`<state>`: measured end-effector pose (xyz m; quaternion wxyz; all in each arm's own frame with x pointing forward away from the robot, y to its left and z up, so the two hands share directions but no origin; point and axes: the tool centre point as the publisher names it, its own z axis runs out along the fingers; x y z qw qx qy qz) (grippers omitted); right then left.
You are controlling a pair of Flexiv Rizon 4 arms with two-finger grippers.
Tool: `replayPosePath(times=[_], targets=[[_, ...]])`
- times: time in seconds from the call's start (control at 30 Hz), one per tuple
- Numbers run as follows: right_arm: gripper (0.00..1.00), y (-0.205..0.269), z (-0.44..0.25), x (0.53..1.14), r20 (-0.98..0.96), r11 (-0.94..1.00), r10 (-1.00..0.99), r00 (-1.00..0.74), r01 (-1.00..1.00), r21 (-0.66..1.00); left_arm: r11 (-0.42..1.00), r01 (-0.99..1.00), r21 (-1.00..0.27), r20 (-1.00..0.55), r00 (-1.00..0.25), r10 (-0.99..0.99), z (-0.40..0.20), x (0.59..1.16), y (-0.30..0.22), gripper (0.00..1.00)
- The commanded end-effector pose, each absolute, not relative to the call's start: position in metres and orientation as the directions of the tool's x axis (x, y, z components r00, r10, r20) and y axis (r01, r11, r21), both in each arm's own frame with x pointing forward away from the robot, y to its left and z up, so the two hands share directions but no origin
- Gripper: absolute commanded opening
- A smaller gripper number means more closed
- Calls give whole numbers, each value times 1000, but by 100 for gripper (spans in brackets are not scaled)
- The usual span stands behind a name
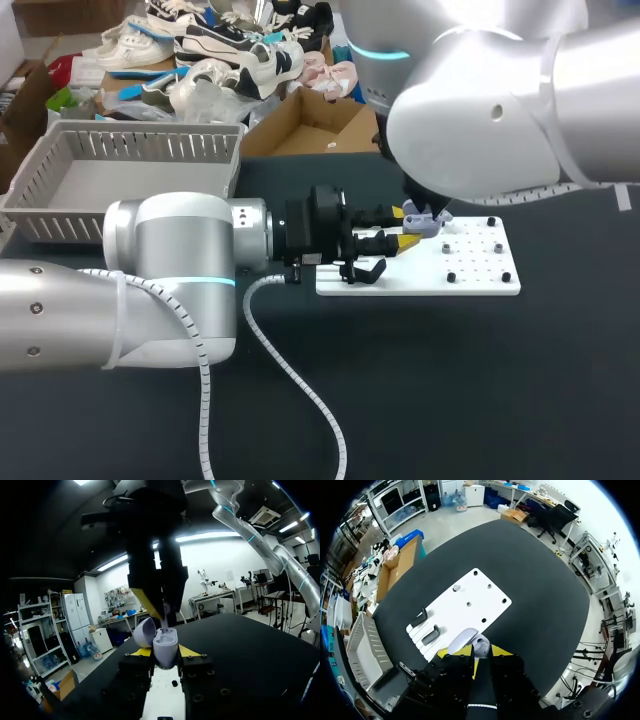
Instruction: Pick up each earbud case from the left stands, insert the matching earbuds, close the lid, and place the case in the box.
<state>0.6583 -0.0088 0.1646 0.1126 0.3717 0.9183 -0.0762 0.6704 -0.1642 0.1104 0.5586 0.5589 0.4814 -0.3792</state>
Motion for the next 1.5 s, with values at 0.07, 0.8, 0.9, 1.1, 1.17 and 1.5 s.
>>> replayPosePath(times=[0.07, 0.8, 0.9, 1.1, 1.17, 1.5], targets=[[0, -9, 162, 657, -266, 715, 664, -698, 698, -47, 93, 961, 261, -962, 251, 112, 110, 670, -164, 0], [0, -11, 154, 657, -252, 712, 671, -697, 701, -42, 93, 961, 261, -962, 251, 112, 110, 670, -164, 0], [0, -11, 152, 657, -248, 712, 673, -697, 701, -41, 93, 961, 261, -962, 251, 112, 110, 670, -164, 0], [0, -10, 150, 657, -243, 715, 672, -699, 699, -34, 93, 961, 261, -962, 251, 112, 110, 670, -164, 0], [0, -10, 150, 657, -246, 718, 669, -701, 696, -28, 93, 961, 261, -962, 251, 112, 110, 670, -164, 0], [35, -9, 154, 649, -274, 726, 660, -699, 688, -7, 93, 961, 261, -962, 251, 112, 110, 670, -164, 0]])
